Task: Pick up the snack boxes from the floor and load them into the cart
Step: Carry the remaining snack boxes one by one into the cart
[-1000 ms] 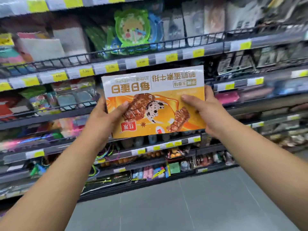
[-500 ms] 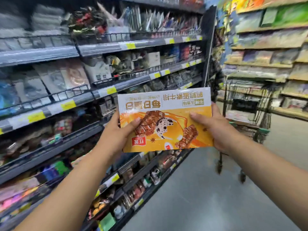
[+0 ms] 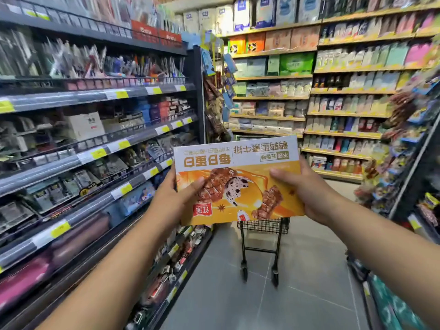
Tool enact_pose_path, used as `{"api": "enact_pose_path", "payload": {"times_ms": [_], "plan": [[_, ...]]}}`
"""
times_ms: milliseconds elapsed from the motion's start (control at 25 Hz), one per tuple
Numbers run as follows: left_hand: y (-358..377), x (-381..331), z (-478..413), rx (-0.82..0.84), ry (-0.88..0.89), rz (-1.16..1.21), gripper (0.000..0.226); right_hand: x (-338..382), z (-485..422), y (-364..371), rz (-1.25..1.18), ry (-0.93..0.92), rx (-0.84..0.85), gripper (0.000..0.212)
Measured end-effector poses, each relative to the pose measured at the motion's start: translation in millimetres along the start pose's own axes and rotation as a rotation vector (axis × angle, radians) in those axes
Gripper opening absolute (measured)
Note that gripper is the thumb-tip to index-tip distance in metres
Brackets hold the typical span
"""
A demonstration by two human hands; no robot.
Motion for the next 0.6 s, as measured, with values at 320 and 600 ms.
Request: {"api": "enact_pose_path", "payload": {"times_ms": [320, 600], "plan": [[55.4, 71.0, -201.9, 0.137, 0.010, -0.042, 0.047, -31.2, -178.3, -57.5, 0.052, -0.007, -0.164, 0.064], [100.1, 107.1, -369.5, 0.255, 0.033, -0.084, 0.047, -44.8, -319.5, -95.2, 0.063, 0.008, -0.311, 0.067]]}}
Point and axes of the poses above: each hand's wrist, its own z-axis away from the middle knuckle, its own y-axis out of the palm, x = y × z, the point moved 6 cm from there along -z, towards the middle knuckle, and after that the axes turned 1 degree about y, right-handed, at the moved point
